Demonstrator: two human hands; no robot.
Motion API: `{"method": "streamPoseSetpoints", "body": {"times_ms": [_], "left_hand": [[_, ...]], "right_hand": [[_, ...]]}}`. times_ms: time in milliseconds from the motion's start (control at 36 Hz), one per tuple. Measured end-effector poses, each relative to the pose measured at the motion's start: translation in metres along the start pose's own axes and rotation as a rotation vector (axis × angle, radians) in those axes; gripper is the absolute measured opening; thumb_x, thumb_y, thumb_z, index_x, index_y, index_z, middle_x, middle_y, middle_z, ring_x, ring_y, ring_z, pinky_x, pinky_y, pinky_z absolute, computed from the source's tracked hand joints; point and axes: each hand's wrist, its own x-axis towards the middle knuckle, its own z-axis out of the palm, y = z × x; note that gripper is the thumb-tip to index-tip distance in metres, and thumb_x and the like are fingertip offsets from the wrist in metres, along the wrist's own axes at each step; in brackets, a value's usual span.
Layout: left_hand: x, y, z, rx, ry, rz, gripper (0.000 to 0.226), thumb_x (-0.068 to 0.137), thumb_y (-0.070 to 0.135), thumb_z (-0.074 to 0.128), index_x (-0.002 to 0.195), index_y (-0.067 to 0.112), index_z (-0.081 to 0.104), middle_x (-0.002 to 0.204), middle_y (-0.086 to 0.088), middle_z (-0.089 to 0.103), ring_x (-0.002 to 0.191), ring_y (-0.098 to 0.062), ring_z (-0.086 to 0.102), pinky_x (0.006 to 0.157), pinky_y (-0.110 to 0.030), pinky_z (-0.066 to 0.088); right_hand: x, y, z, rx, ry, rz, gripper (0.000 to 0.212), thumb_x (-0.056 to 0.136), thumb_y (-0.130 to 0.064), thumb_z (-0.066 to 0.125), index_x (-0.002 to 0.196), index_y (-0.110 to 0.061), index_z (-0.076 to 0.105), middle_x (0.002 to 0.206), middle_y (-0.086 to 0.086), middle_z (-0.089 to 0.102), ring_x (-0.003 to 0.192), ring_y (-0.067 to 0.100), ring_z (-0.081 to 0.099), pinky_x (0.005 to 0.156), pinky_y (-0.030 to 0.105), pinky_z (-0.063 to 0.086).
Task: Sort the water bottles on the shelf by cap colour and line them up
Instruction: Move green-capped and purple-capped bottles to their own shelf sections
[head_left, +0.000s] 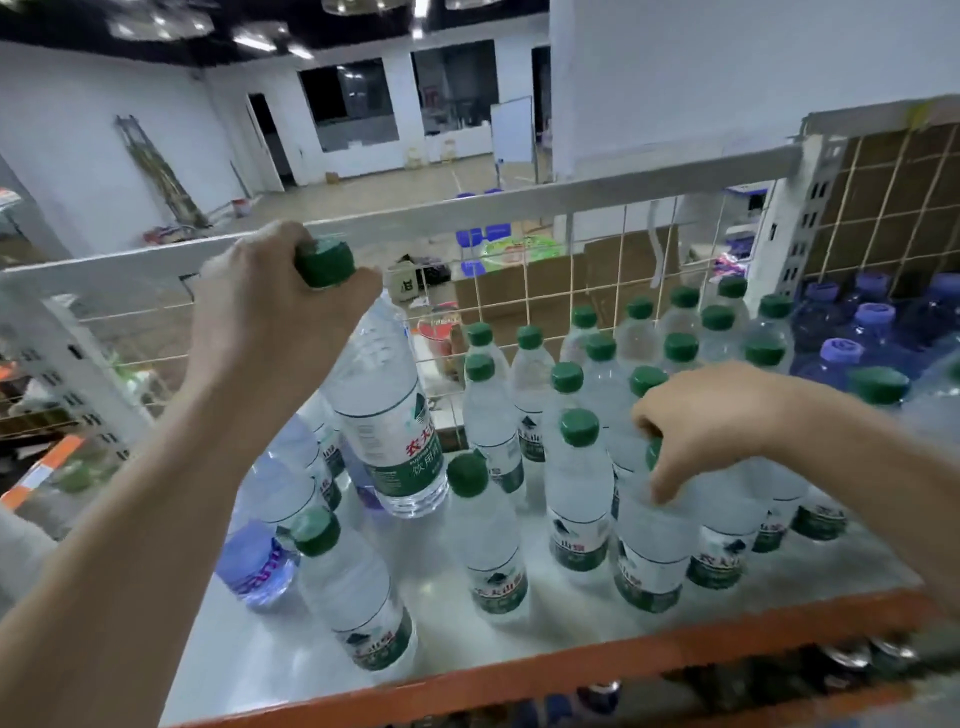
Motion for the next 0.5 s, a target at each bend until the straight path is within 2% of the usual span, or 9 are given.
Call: {"method": "streamPoseSetpoints", "body": {"times_ms": [83, 194, 278, 361, 500], "left_hand": [[0.008, -0.010, 0.005, -0.008, -0.039, 0.021, 0.030, 0.078, 0.036, 0.067, 0.077, 0.009, 0.055, 0.066, 0.001, 0.048, 0.067, -0.025, 0.046, 0.057, -0.032, 0.041], [0.014, -0.026, 0.018, 0.034, -0.158, 0.047, 0.029, 0.080, 0.036, 0.068, 0.080, 0.009, 0.056, 0.071, -0.003, 0.054, 0.066, -0.026, 0.050, 0.058, -0.032, 0.042], [0.013, -0.043, 0.029, 0.105, -0.262, 0.097, 0.030, 0.083, 0.038, 0.067, 0.075, 0.014, 0.051, 0.069, -0.001, 0.053, 0.060, -0.017, 0.045, 0.051, -0.026, 0.033], [0.009, -0.059, 0.041, 0.155, -0.387, 0.113, 0.035, 0.084, 0.040, 0.066, 0.069, 0.018, 0.042, 0.068, 0.001, 0.050, 0.058, -0.013, 0.042, 0.049, -0.028, 0.028], [0.001, -0.085, 0.058, 0.264, -0.572, 0.107, 0.034, 0.084, 0.044, 0.066, 0.077, 0.020, 0.044, 0.074, 0.002, 0.053, 0.063, -0.013, 0.048, 0.051, -0.028, 0.035]], "right_hand": [[-0.003, -0.008, -0.003, -0.014, 0.059, 0.074, 0.051, 0.071, -0.066, 0.066, 0.086, -0.018, 0.060, 0.069, -0.008, 0.055, 0.063, 0.013, 0.050, 0.050, 0.025, 0.032], [-0.006, -0.024, -0.013, -0.025, 0.242, 0.112, 0.054, 0.075, -0.070, 0.060, 0.091, -0.018, 0.062, 0.071, -0.008, 0.055, 0.063, 0.012, 0.050, 0.049, 0.025, 0.032], [-0.003, -0.040, -0.024, 0.080, 0.361, 0.036, 0.045, 0.081, -0.067, 0.056, 0.089, -0.022, 0.056, 0.076, -0.010, 0.057, 0.066, 0.008, 0.052, 0.053, 0.024, 0.041], [0.006, -0.058, -0.034, 0.182, 0.443, -0.049, 0.036, 0.085, -0.062, 0.055, 0.081, -0.027, 0.049, 0.078, -0.010, 0.056, 0.068, 0.006, 0.051, 0.053, 0.024, 0.037], [0.028, -0.082, -0.047, 0.334, 0.496, -0.137, 0.030, 0.089, -0.053, 0.057, 0.078, -0.025, 0.052, 0.079, -0.008, 0.057, 0.069, 0.006, 0.051, 0.053, 0.026, 0.036]]}}
